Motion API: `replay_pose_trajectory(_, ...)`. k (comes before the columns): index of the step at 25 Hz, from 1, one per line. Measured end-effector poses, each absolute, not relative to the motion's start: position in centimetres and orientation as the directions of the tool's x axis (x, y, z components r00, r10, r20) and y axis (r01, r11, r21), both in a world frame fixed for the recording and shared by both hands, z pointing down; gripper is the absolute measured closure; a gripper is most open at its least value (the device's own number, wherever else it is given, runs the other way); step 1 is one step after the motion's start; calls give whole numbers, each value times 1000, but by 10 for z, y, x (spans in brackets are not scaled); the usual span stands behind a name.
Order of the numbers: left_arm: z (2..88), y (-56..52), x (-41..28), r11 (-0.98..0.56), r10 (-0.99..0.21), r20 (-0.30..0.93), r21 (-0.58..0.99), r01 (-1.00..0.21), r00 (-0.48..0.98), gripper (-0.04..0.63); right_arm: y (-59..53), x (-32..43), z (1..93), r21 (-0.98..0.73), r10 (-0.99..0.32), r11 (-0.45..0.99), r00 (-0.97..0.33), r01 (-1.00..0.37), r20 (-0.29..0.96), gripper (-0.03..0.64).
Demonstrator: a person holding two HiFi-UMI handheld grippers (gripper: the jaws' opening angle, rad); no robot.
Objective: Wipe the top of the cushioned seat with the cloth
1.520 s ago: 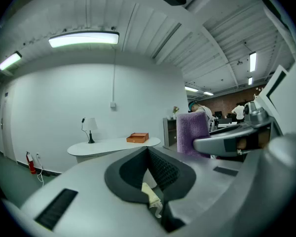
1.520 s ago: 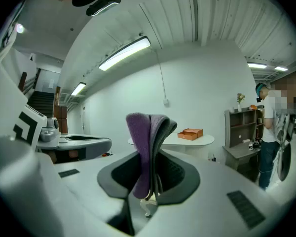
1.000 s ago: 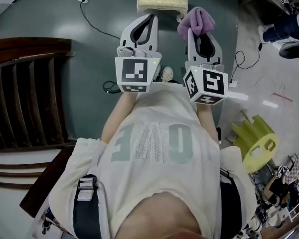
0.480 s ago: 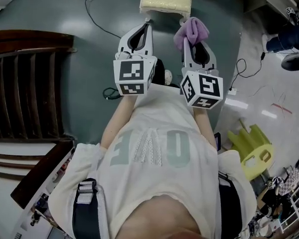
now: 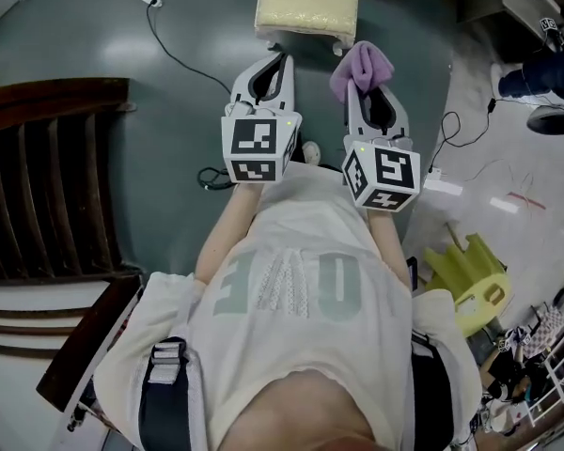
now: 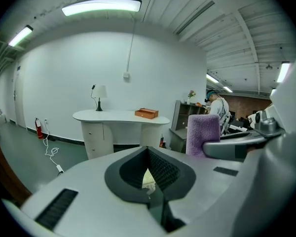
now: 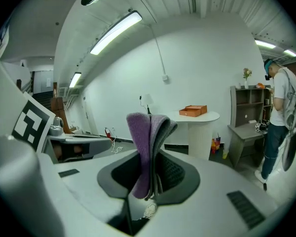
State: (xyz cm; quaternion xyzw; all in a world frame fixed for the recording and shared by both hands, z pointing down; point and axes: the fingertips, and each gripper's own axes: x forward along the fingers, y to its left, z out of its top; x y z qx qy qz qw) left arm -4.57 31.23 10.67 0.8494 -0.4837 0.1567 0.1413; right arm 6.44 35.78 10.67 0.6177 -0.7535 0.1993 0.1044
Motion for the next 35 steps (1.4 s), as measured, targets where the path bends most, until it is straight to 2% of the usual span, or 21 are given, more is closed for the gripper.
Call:
replay_pose_trajectory(5, 118, 229, -49, -502, -764, 404, 116, -857, 502, 589, 273, 68, 114, -154, -887, 125, -179, -980, 425, 528)
replay_pose_trajectory(18, 74, 12, -77, -589, -766, 312, 10, -808, 562, 589, 52, 43, 80, -113, -918, 45, -85, -993, 388, 528)
replay_pose_trajectory(23, 25, -21, -62, -576, -817, 118, -107, -811, 565, 591, 20, 62, 72, -141, -927, 26, -77, -990, 368, 528)
replay_pose_trajectory(35, 10, -46, -18, -515, -855, 84, -11, -857, 512, 591, 0, 97, 52, -158, -936, 91, -138, -983, 323, 528)
